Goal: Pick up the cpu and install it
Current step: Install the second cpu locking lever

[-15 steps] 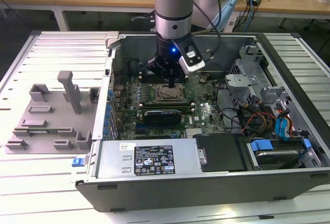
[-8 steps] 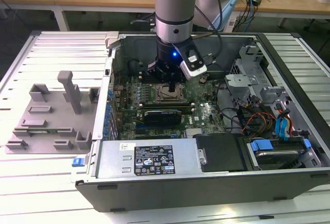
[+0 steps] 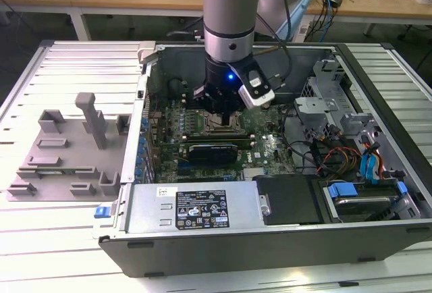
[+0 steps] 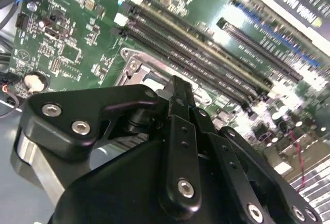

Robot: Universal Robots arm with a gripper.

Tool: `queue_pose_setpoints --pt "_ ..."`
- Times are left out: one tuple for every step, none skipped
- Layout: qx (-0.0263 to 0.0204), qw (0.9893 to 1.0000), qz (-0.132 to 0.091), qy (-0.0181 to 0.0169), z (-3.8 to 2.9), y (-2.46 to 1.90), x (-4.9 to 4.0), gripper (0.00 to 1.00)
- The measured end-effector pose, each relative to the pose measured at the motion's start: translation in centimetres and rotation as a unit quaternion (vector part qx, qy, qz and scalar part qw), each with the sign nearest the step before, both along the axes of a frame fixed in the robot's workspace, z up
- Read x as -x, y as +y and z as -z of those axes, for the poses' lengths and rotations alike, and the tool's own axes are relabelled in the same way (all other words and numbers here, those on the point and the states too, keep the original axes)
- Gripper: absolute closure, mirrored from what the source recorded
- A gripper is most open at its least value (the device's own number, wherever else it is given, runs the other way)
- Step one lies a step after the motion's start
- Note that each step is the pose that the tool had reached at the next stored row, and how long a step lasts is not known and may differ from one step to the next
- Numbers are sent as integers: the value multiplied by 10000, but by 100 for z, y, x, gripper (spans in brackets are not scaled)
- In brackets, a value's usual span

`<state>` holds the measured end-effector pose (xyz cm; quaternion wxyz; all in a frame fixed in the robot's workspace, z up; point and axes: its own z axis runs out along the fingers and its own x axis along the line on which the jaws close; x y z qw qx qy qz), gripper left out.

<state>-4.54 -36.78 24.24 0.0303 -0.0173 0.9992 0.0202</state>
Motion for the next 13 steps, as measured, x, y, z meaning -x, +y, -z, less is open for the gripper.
queue_pose_setpoints --pt "-1 10000 -24 -1 1 -25 7 89" --pt "-1 10000 -48 -1 4 -39 24 89" --pt "-2 10000 -63 -2 10 -42 47 89" --pt "-1 10000 -75 -2 17 -45 75 89" --pt "0 10000 -79 -1 22 -46 84 89" --pt "1 10000 -83 -1 24 -46 84 89" --pt "1 10000 -86 0 24 -46 84 89" --pt "0 10000 -86 -1 26 -45 84 89" --pt "-1 10000 -86 -1 26 -45 85 89" --pt "-2 10000 -86 -2 32 -45 85 89" --pt "-1 10000 -86 -1 50 -45 87 89" --pt "0 10000 -86 -1 70 -45 90 89" --pt "-1 10000 -86 -1 89 -45 93 89"
